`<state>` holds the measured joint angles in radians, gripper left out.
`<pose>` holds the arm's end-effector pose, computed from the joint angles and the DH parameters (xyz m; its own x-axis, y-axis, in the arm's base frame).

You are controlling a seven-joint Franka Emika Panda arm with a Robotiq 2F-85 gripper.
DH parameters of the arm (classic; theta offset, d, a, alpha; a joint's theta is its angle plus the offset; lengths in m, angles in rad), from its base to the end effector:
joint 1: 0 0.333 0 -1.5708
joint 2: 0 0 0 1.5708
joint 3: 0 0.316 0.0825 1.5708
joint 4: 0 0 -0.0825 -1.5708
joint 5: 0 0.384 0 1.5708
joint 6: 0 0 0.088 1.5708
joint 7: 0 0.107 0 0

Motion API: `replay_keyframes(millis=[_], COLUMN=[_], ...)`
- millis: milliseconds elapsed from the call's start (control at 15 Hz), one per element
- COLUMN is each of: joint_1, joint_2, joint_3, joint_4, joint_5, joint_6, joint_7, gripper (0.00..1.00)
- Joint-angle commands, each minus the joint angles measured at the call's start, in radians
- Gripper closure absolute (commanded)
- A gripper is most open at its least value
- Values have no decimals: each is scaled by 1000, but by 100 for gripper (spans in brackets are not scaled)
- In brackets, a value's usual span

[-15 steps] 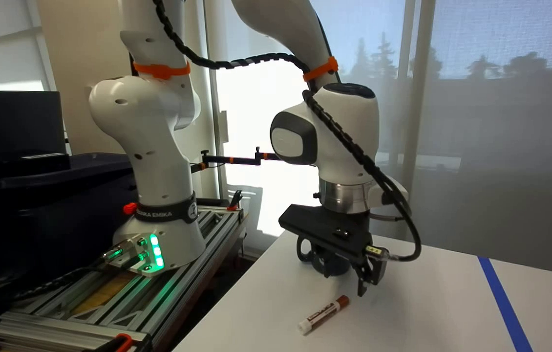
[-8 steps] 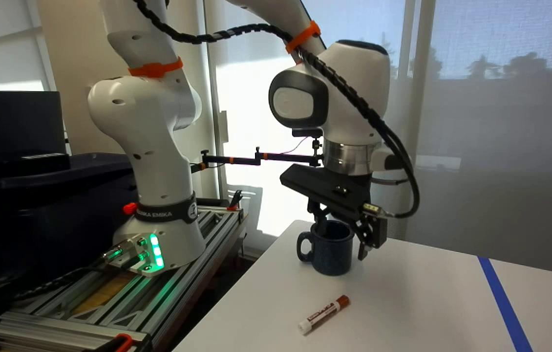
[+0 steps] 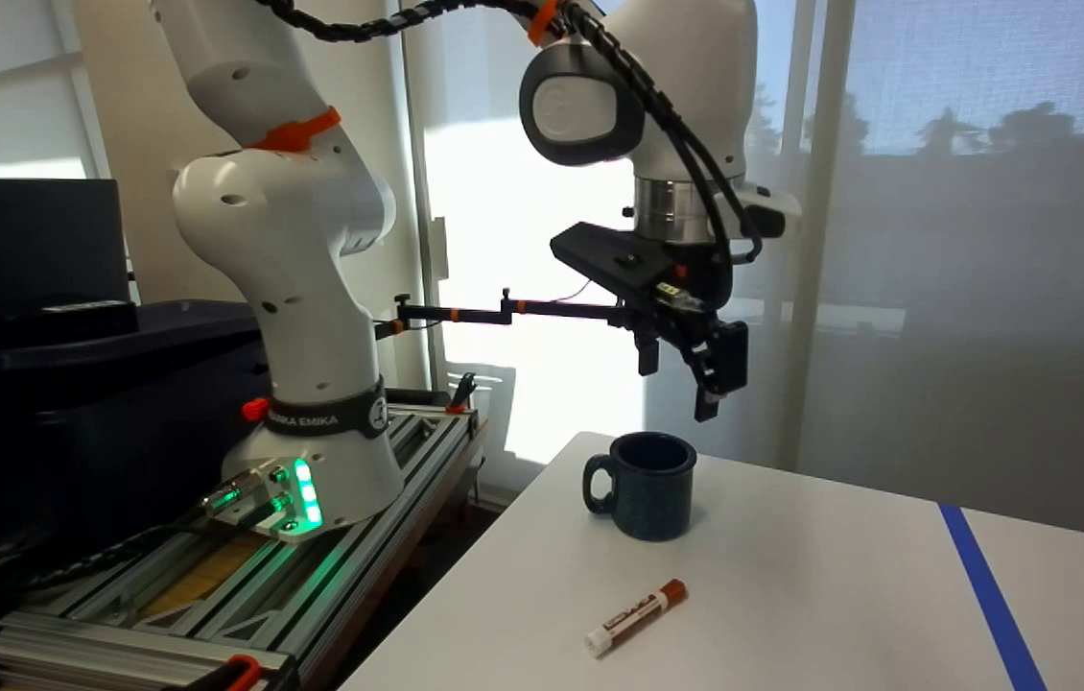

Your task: Remove the marker from the cup and put it on the table

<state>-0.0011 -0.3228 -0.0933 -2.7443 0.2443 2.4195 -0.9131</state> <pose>0.3797 -0.0325 0.3170 0.8006 0.5840 0.1344 0.5986 -0.7899 -0.1333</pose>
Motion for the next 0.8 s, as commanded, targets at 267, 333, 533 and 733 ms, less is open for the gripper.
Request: replay_keyframes(millis=[267,333,533,733], joint_1=[24,24,24,24], joint_2=[9,9,9,9], joint_3=[-35,-35,-35,-35], joint_4=[0,0,0,0], joint_5=[-10,-10,-10,-10], joint_6=[-2,-2,-2,-2], joint_7=[4,4,4,4], gripper=[0,0,0,0])
